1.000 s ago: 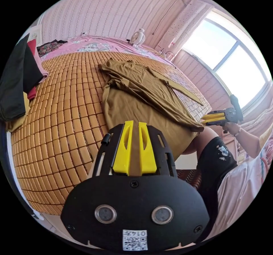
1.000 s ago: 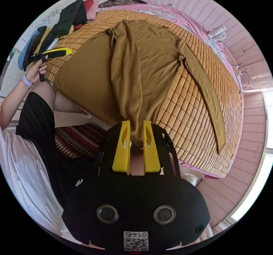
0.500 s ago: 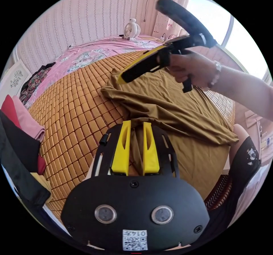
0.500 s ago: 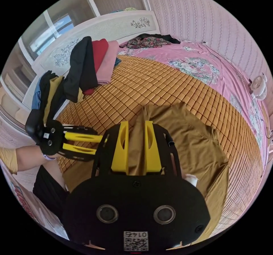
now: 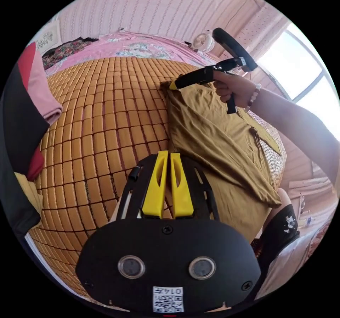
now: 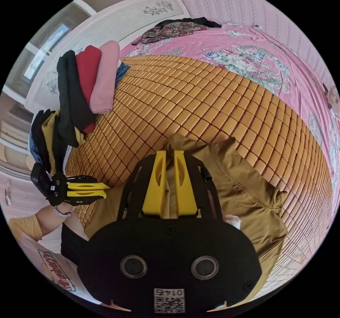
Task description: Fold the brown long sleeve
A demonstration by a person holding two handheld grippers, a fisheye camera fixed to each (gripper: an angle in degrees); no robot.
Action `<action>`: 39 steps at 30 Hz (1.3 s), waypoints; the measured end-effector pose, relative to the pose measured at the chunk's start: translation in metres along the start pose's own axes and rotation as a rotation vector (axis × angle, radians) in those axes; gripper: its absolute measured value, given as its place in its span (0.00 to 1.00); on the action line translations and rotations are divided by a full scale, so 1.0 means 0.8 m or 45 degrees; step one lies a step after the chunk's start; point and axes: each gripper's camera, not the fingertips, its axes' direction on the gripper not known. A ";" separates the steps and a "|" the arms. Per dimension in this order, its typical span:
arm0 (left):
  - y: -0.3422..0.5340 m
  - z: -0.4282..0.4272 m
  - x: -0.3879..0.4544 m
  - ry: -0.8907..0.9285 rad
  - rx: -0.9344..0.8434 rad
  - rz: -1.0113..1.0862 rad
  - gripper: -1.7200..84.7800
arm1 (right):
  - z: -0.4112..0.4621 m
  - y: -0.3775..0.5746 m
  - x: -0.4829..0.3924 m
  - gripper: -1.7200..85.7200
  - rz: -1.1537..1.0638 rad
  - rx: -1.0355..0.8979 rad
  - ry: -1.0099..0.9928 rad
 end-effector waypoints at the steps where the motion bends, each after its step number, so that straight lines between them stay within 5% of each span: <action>1: 0.000 0.007 -0.011 0.050 -0.025 -0.064 0.02 | -0.002 0.002 0.011 0.09 0.059 0.003 -0.023; 8: 0.025 -0.039 -0.007 -0.011 0.131 -0.119 0.07 | -0.126 0.127 0.025 0.10 0.046 0.332 -0.022; 12: 0.055 -0.048 0.055 0.059 0.117 0.082 0.07 | -0.162 0.299 -0.004 0.10 -0.017 0.180 0.110; 19: 0.130 0.008 0.228 0.467 -0.071 0.330 0.08 | -0.171 0.537 -0.022 0.13 0.374 -0.014 -0.024; 22: 0.141 0.022 0.293 0.492 -0.138 0.489 0.11 | -0.188 0.580 -0.032 0.14 0.432 0.080 -0.112; 28: 0.137 0.067 0.378 0.300 -0.259 0.855 0.11 | -0.186 0.593 -0.066 0.15 0.209 -0.073 0.114; 34: 0.129 0.094 0.397 0.216 -0.314 0.869 0.02 | -0.179 0.586 -0.073 0.09 0.126 -0.046 0.295; 39: 0.125 0.080 0.395 0.229 -0.291 0.891 0.01 | -0.228 0.602 -0.066 0.02 0.117 0.153 0.162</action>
